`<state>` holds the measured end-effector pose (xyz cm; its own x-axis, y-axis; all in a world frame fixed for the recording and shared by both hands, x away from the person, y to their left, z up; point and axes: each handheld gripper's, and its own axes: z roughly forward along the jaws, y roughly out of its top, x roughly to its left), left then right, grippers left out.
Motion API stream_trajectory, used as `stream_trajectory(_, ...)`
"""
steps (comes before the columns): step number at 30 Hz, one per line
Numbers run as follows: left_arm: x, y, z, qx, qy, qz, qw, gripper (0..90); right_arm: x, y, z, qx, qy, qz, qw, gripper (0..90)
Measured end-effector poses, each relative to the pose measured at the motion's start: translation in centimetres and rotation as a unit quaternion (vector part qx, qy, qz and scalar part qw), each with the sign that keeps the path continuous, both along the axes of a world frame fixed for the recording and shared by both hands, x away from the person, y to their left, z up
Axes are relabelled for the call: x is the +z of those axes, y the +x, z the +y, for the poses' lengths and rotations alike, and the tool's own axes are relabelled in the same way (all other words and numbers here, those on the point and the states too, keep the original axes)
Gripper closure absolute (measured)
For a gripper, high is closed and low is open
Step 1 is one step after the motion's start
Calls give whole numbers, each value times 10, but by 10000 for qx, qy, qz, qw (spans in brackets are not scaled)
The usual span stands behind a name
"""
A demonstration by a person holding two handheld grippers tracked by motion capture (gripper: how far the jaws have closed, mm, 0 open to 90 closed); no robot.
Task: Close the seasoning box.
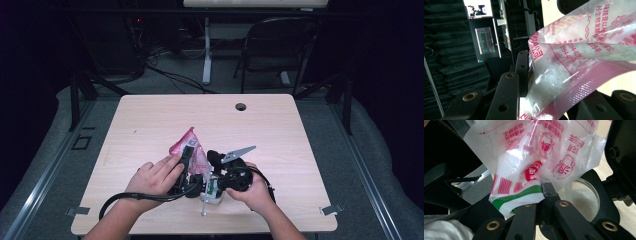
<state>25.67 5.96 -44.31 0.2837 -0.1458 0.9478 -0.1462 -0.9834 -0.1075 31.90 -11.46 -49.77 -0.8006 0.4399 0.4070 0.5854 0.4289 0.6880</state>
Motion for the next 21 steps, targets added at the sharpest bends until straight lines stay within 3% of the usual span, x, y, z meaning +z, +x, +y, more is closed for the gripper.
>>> stream_trajectory(21,0,0,-1,7,5,24,10000,732,0,-1,2,-50,7,-10,10000,900)
